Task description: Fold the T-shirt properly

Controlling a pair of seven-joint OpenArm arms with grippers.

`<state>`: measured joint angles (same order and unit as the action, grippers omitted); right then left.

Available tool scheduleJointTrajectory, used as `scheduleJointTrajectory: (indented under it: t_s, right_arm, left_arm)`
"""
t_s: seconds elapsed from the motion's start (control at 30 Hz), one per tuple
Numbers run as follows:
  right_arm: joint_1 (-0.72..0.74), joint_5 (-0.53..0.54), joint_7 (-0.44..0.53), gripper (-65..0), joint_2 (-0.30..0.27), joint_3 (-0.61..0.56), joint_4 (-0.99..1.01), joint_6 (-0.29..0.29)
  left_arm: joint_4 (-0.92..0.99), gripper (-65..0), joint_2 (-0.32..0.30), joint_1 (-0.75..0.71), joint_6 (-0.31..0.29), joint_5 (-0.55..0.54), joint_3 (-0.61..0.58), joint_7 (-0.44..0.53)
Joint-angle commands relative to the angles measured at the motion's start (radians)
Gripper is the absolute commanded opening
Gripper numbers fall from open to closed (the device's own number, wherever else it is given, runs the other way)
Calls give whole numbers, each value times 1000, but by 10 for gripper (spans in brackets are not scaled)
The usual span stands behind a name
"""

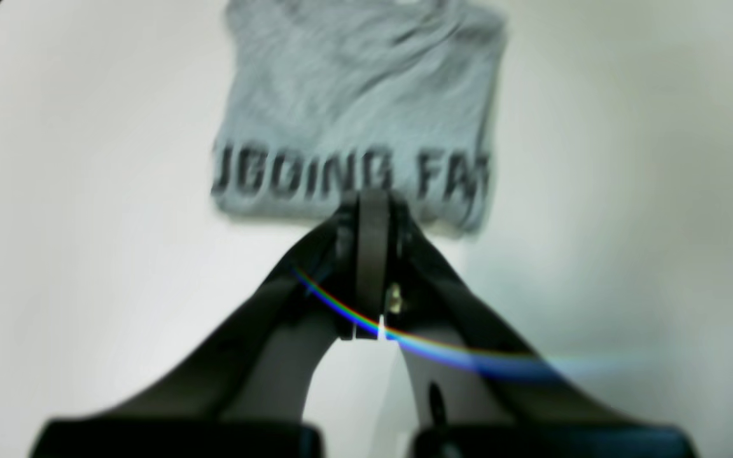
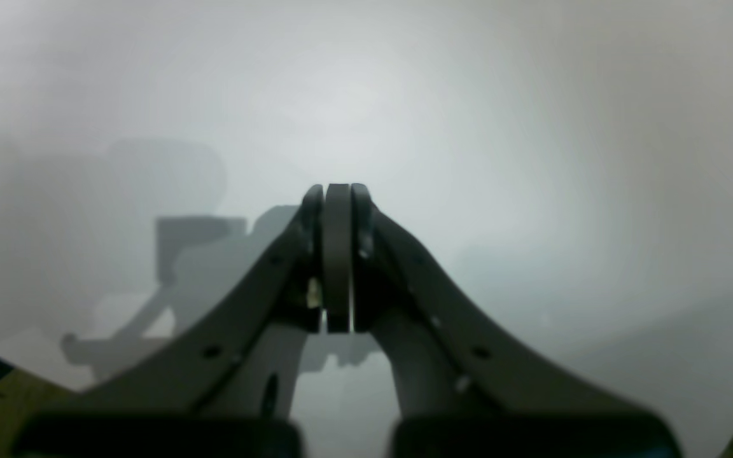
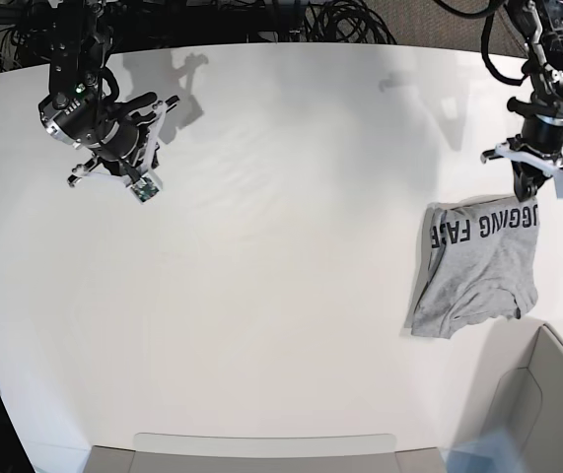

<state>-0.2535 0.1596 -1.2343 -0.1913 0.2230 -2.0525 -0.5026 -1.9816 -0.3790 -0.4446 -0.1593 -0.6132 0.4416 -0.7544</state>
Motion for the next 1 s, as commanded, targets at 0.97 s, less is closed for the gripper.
scheduleJointTrajectory:
  t_s: [0.97]
  right_arm:
    - [-794,15,488,-650,72,83,83,-11]
  left_arm:
    - [226,-650,93,-575,-3,244,-244,210]
